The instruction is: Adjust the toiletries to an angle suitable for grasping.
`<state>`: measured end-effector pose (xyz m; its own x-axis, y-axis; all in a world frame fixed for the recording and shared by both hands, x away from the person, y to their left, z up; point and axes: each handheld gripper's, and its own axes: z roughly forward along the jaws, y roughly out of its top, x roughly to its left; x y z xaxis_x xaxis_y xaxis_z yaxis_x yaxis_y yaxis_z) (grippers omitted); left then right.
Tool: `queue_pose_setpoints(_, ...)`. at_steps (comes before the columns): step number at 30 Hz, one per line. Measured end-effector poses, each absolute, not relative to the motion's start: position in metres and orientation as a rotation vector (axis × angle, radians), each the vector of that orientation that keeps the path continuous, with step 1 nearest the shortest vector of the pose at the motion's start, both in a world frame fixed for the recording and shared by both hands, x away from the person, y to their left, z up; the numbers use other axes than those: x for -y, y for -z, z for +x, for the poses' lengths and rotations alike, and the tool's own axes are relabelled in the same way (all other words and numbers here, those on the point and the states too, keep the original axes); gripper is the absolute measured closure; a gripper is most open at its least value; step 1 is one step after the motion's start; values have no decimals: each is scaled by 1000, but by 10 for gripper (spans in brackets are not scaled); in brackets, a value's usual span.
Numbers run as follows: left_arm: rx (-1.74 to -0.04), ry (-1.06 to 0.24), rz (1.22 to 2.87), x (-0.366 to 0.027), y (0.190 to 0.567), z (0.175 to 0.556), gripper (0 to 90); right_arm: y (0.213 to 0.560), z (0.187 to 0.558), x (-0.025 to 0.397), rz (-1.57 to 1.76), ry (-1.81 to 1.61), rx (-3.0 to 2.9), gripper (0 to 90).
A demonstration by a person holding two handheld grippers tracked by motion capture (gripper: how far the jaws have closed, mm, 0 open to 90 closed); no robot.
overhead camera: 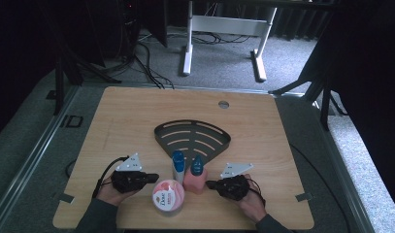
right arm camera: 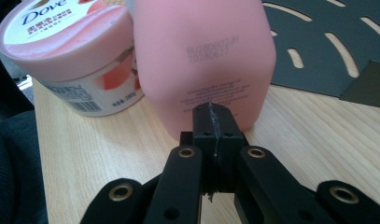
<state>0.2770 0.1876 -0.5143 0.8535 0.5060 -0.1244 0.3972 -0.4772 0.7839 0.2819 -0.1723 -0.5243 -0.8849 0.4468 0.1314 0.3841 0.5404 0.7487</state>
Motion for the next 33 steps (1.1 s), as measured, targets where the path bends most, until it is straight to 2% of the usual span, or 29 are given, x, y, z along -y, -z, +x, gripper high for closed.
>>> queue_pose_setpoints(18, -670, -222, 2069, -190, 496, 276, 719, 525, 280, 142, 635, -1309, -2733, 900)
queue_pose_setpoints(33, -688, -229, 2066, -187, 498, 278, 690, 525, 287, 128, 624, -1320, -2724, 900)
